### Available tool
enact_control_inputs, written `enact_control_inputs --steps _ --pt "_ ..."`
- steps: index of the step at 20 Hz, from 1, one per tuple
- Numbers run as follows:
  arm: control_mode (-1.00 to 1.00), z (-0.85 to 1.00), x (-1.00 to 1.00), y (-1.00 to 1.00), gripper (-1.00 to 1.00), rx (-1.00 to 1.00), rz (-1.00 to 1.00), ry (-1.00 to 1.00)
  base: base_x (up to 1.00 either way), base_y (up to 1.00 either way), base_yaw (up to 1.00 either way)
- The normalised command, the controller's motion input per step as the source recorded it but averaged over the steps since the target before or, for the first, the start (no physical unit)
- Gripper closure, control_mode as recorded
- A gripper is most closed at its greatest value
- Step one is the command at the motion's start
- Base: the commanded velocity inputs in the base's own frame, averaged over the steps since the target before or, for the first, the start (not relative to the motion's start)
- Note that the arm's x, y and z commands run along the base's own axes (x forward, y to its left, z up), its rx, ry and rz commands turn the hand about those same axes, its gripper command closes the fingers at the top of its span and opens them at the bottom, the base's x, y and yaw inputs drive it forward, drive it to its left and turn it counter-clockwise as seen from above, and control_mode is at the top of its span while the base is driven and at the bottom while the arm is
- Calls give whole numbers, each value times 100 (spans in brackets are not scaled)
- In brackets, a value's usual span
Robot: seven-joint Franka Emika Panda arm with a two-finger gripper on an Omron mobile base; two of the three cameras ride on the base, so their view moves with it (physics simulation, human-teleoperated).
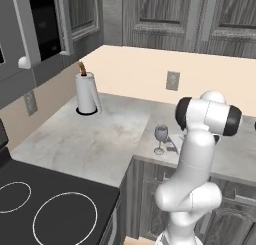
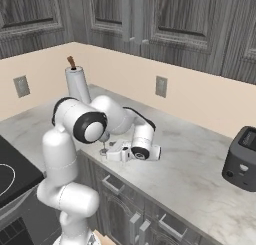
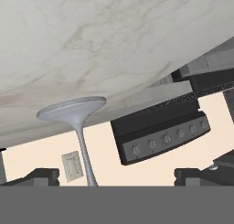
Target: Retrieve the wine glasses from the counter and place one next to each plate.
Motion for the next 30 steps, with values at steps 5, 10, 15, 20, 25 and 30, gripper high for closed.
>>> enact_control_inputs --steps 5,10,15,20,25,30 --pt "-100 -4 16 11 -100 0 -3 0 0 0 0" --pt "-100 0 8 16 -100 0 -1 0 0 0 0" --pt "-100 -1 1 10 -100 0 -1 0 0 0 0" --pt "-100 -11 0 0 -100 0 -6 1 0 0 0" --pt "-100 -10 10 9 -100 0 -9 1 0 0 0" --pt "-100 -1 20 4 -100 0 -8 0 0 0 0"
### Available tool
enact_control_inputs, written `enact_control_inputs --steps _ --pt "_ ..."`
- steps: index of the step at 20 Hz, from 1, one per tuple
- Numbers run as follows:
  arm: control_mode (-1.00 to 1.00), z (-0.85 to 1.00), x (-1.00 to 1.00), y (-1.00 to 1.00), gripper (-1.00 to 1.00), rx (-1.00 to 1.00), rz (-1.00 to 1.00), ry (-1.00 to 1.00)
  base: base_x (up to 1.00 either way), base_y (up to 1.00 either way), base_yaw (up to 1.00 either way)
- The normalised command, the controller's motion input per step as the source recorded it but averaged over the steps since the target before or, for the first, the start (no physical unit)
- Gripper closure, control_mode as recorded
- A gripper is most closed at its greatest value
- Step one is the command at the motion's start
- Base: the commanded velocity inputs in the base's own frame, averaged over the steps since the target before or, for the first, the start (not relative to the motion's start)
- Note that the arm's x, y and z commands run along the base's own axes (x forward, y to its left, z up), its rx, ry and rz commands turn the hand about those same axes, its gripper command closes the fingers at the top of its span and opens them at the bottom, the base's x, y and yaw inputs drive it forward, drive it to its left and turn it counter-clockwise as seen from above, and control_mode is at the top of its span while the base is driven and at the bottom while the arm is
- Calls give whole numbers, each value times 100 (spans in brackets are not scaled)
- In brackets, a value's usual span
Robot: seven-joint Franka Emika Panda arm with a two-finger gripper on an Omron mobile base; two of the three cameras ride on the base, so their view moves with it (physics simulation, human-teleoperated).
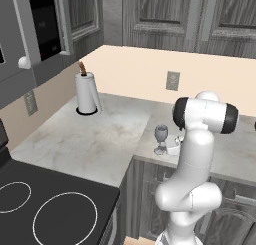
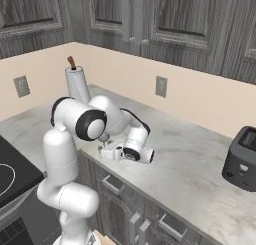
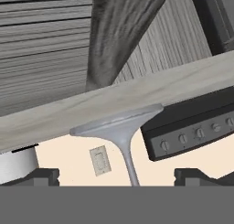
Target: Retrieve the wine glasses from the counter and place one next to each plate.
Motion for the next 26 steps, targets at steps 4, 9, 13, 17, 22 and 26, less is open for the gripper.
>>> enact_control_inputs --steps 4,9,13,17,22,26 --pt "-100 0 15 0 -100 0 -8 0 0 0 0" --pt "-100 0 1 1 100 0 -5 0 0 0 0" --pt "-100 11 -14 9 100 0 0 -3 0 0 0" --pt "-100 42 -24 5 100 0 0 -11 0 0 0" --pt "-100 69 -28 0 100 0 0 -17 0 0 0" --pt "-100 98 -28 0 100 0 0 -18 0 0 0"
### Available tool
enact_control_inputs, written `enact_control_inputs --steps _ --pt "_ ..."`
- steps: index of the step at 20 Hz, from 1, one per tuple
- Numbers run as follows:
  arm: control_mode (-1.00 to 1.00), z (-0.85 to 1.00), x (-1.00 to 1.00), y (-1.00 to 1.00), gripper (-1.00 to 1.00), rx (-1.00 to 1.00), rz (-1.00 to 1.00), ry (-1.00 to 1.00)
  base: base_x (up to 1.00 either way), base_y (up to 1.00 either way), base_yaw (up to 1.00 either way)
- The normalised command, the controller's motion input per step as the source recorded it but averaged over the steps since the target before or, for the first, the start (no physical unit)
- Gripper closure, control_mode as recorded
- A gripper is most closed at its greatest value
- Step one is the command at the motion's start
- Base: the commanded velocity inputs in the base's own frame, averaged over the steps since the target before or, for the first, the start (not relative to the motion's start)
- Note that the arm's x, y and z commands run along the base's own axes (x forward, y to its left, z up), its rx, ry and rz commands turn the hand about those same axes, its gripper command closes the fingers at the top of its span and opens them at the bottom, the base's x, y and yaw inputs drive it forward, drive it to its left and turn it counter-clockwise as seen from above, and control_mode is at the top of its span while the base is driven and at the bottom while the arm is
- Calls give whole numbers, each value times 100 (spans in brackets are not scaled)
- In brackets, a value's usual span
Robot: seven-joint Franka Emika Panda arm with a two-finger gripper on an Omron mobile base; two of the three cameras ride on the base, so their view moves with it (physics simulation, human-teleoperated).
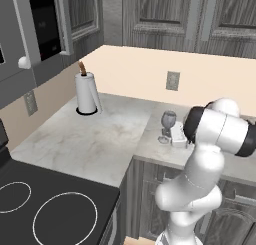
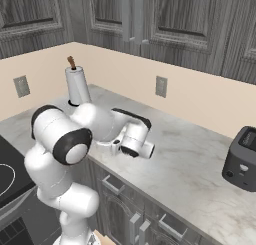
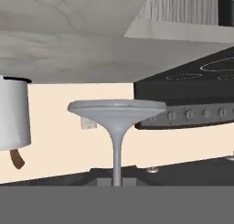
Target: Retrieve the wine glasses from the counter and place one next to each plate.
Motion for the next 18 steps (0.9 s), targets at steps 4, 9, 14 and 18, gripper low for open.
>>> enact_control_inputs --steps 4,9,14,18 --pt "-100 97 -30 0 100 0 0 -4 0 0 0" --pt "-100 86 -66 0 100 -1 0 -9 0 0 0" --pt "-100 37 -58 1 100 -1 0 -3 0 0 0" --pt "-100 39 -60 0 100 0 0 -6 0 0 0"
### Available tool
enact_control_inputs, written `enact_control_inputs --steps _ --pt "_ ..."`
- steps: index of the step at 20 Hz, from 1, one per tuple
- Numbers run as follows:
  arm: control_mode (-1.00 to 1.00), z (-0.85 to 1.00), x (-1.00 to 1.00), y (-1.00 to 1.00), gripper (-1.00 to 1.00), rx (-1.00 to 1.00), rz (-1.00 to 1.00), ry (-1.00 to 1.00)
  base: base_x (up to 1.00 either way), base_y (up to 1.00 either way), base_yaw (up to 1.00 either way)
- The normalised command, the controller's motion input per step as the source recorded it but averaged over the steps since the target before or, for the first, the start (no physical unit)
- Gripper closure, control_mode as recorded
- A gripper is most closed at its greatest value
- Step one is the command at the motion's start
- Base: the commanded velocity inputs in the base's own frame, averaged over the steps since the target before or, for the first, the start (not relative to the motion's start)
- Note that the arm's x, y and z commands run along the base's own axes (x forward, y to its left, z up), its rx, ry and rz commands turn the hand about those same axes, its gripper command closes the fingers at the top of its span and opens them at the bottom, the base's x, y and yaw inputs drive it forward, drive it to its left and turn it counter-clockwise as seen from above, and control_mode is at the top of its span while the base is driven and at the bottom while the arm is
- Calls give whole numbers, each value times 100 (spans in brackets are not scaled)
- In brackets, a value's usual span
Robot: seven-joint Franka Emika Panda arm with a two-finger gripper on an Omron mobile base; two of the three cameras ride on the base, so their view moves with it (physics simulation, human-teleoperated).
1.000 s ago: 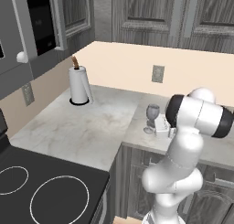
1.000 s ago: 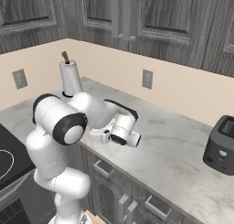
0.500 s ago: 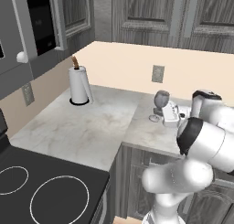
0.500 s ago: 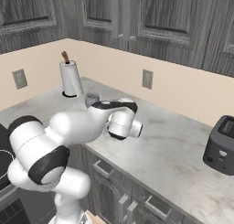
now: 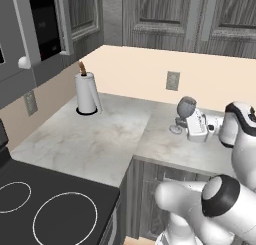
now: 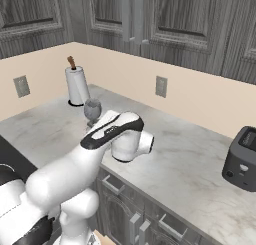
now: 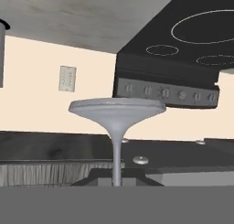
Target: Retrieve the wine glasses from the counter and place one next to each plate.
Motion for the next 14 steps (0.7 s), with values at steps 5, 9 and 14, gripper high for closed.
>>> enact_control_inputs --steps 5,9,14 --pt "-100 16 -34 9 100 0 0 -2 0 0 0" --pt "-100 11 -38 6 100 0 0 -1 0 0 0" --pt "-100 31 -78 0 100 0 0 -12 0 0 0"
